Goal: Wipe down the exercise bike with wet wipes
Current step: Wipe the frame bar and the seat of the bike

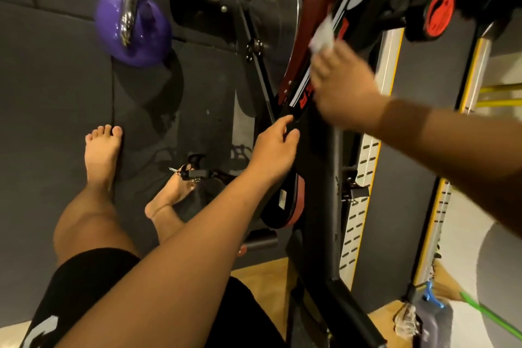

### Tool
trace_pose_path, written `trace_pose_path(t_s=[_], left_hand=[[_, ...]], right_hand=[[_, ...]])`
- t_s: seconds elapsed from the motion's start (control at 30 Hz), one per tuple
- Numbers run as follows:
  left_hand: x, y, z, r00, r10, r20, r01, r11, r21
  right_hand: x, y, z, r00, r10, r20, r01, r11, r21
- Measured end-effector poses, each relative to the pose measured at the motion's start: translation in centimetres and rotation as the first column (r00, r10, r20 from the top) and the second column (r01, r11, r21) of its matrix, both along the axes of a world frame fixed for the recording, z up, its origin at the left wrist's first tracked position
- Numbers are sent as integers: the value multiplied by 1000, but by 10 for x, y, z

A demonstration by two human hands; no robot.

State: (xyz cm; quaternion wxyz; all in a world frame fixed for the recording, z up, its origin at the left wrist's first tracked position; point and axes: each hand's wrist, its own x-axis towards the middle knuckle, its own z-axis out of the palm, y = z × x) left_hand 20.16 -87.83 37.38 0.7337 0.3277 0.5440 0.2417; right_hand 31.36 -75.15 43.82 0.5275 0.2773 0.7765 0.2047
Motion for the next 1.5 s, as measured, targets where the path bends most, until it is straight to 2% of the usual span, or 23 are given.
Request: trace_pose_path(t_s=[0.07, 0.1, 0.17, 0.23, 0.33, 0.4, 0.5, 0.53, 0.57, 0.63, 0.7, 0.77, 0.87, 0.93, 1.0, 1.07, 1.1, 1.17, 1.23, 1.27, 1.33, 1.4, 1.5], left_hand=[[-9, 2, 2, 1000, 10, -18, -10, 1000, 20], [-12, 1, 1, 1000, 20, -11, -20, 1000, 20], [-16, -4, 3, 1000, 11, -1, -11, 1000, 3], [-13, -8, 3, 1000, -2, 4, 2, 1000, -7], [-13, -7, 7, 1000, -1, 11, 1, 1000, -18], [-15, -6, 11, 1000, -10, 13, 11, 1000, -22], [-25, -1, 19, 1000, 4, 15, -3, 1000, -28], [-29, 1, 22, 1000, 13, 5, -13, 1000, -25], [-33, 3, 25, 1000, 13, -6, -13, 1000, -20], [-39, 8, 35, 1000, -2, -11, 2, 1000, -3], [-45, 10, 49, 1000, -16, -12, 16, 1000, 12], [-51, 12, 65, 999, -43, -21, 44, 998, 36], [-62, 11, 78, 996, -74, -53, 78, 994, 81], [-72, 10, 75, 993, -77, -89, 85, 993, 87], [-83, 3, 66, 986, -65, -151, 77, 994, 80], [-91, -5, 62, 979, -58, -195, 71, 996, 62], [-90, -9, 63, 976, -67, -207, 80, 995, 54], [-81, -13, 69, 965, -136, -223, 147, 989, 34], [-70, -12, 77, 945, -222, -241, 234, 972, 22], [-66, -12, 83, 931, -263, -252, 279, 960, 30], [-61, -15, 99, 894, -345, -286, 374, 926, 51], [-57, -15, 113, 851, -415, -321, 454, 889, 53], [-42, -12, 121, 749, -517, -414, 589, 806, 59]], right_hand=[[15, -82, -6, 991, -82, -107, 50, 961, -271], [23, -118, -3, 981, -149, -124, 83, 901, -426], [31, -134, 9, 968, -198, -155, 75, 816, -573], [40, -88, 5, 919, -156, -363, -32, 886, -462], [42, 6, 6, 876, -72, -477, 1, 989, -147], [48, 4, 2, 804, -95, -587, 36, 993, -112], [65, -86, -2, 614, -282, -738, 149, 959, -243], [65, -116, 2, 571, -342, -746, 156, 938, -311], [66, -143, 7, 579, -363, -730, 120, 923, -365], [60, -175, 21, 639, -392, -661, 41, 876, -481], [54, -183, 37, 715, -437, -546, 24, 796, -605], [55, -164, 47, 783, -432, -448, 52, 763, -645], [65, -99, 48, 790, -459, -407, 240, 842, -483], [71, -56, 46, 735, -517, -439, 408, 854, -323], [70, -40, 39, 601, -653, -460, 589, 751, -298], [60, -58, 29, 333, -760, -558, 758, 568, -321], [54, -74, 24, 185, -736, -651, 801, 497, -334], [35, -115, 13, -26, -599, -801, 840, 422, -343], [14, -156, 9, -165, -501, -850, 876, 322, -360], [4, -174, 11, -231, -471, -852, 894, 244, -377], [-7, -211, 18, -390, -327, -861, 909, 11, -417], [-10, -242, 24, -466, -174, -868, 882, -175, -438], [-14, -270, 25, -401, -157, -902, 898, -260, -355]])
